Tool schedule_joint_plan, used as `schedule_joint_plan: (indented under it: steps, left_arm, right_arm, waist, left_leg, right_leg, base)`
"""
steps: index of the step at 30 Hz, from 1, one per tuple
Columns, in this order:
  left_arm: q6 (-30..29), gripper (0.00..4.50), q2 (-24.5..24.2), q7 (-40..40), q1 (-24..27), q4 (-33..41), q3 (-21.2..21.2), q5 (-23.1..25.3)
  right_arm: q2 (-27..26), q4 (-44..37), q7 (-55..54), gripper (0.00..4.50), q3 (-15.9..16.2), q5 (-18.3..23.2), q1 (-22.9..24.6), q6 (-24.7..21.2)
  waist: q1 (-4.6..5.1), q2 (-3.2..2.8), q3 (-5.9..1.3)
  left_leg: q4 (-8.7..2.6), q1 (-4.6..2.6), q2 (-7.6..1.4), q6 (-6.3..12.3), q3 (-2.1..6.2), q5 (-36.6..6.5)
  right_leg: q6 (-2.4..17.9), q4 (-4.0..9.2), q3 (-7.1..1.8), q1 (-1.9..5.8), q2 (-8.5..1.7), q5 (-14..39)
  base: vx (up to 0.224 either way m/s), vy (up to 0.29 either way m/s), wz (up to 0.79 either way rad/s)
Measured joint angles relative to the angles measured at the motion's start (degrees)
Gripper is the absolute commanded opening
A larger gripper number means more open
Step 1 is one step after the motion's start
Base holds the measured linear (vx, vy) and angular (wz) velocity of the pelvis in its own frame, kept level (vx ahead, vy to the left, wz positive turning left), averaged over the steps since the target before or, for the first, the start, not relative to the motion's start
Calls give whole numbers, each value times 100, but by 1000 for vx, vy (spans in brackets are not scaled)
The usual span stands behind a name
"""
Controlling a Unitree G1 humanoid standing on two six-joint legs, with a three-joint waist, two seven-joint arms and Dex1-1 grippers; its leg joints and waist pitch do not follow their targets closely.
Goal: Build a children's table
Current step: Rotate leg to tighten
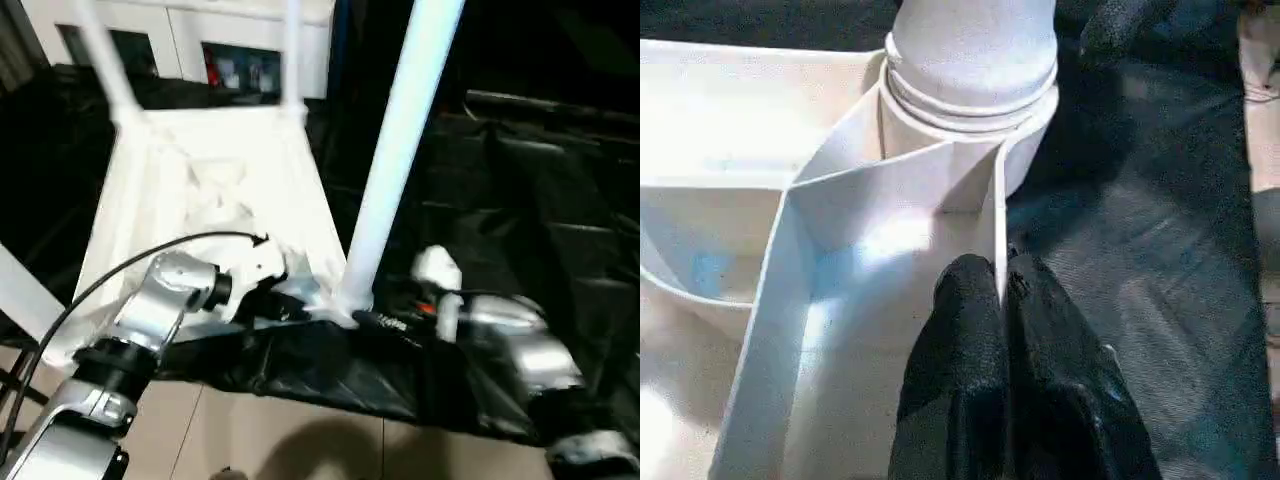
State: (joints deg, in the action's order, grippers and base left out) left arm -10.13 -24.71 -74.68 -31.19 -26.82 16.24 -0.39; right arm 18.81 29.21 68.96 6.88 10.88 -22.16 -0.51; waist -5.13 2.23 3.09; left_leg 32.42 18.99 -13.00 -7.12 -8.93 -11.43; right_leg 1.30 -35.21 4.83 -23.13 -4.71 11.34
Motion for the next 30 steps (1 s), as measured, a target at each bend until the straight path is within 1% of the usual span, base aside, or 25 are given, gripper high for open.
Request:
schedule_joint_plan:
  steps: [5, 9, 11, 14, 16, 19, 24, 25, 27, 30]
  left_arm:
    - [81, 0, -11, -51, 5, -40, -11, -7]
    - [131, 0, -5, -69, 5, -74, -10, -17]
    - [188, 0, -7, -103, 5, -101, -8, -34]
    - [212, 0, -15, -128, 5, -118, -8, -34]
    - [224, 0, -16, -139, 5, -137, -7, -34]
    - [261, 0, -24, -203, 5, -168, -4, -34]
    - [311, 0, -34, -209, -2, -219, -9, -33]
    - [313, 0, -34, -210, -2, -222, -8, -33]
    - [313, 0, -35, -213, -2, -232, -11, -34]
    - [313, 0, -34, -214, -6, -248, -15, -34]
  right_arm:
    - [13, 18, 30, 341, 49, -7, -77, 9]
    - [-68, 8, 91, 341, 158, -4, -268, 97]
    - [-79, 0, 135, 341, 202, -4, -287, 103]
    - [-76, 0, 177, 341, 212, -6, -287, 109]
    - [-66, 1, 209, 316, 223, -24, -288, 126]
    - [-38, 24, 219, 298, 258, -69, -309, 189]
    - [-42, 167, 218, 248, 293, -144, -450, 223]
    - [-42, 196, 219, 248, 297, -148, -469, 219]
    - [-63, 229, 217, 225, 298, -145, -470, 224]
    - [-80, 245, 207, 210, 305, -150, -471, 232]
  waist:
    - [3, -2, -1]
    - [-3, -3, -3]
    - [-18, 0, -4]
    - [-13, 0, -5]
    - [-11, 0, -5]
    - [-11, 2, -5]
    - [1, 4, -7]
    - [-1, 6, -8]
    - [1, 6, -8]
    - [3, 7, -9]
  left_leg:
    - [5, -1, 0, 0, 0, 1]
    - [6, 0, 0, 1, 0, 2]
    - [13, 3, 0, 2, 0, 2]
    - [20, 6, 3, 3, -4, 1]
    - [23, 5, 4, 3, -6, 2]
    - [25, 3, 4, 6, -7, 4]
    - [36, 1, 4, 7, -7, 5]
    - [37, 1, 3, 7, -8, 5]
    - [38, 0, 4, 7, -7, 5]
    - [44, 0, 3, 7, -7, 5]
  right_leg:
    - [0, -7, 0, 0, -1, 0]
    - [-1, -7, 1, 0, -1, 0]
    - [-1, -7, 1, 0, -3, 0]
    - [-1, -10, 0, 0, -12, 0]
    - [-1, -15, 1, 0, -15, 0]
    - [-1, -22, 1, 0, -17, 0]
    - [-1, -39, 1, 0, -20, 0]
    - [-2, -42, 1, 0, -20, 1]
    - [-2, -44, 1, 0, -20, 1]
    - [-2, -50, 1, 0, -21, 1]
  base:
    - [0, 0, 0]
    - [0, 0, 0]
    - [0, 0, 0]
    - [0, 0, 0]
    - [0, 0, 0]
    - [0, 0, 0]
    - [0, 0, 0]
    - [0, 0, 0]
    - [0, 0, 0]
    - [0, 0, 0]
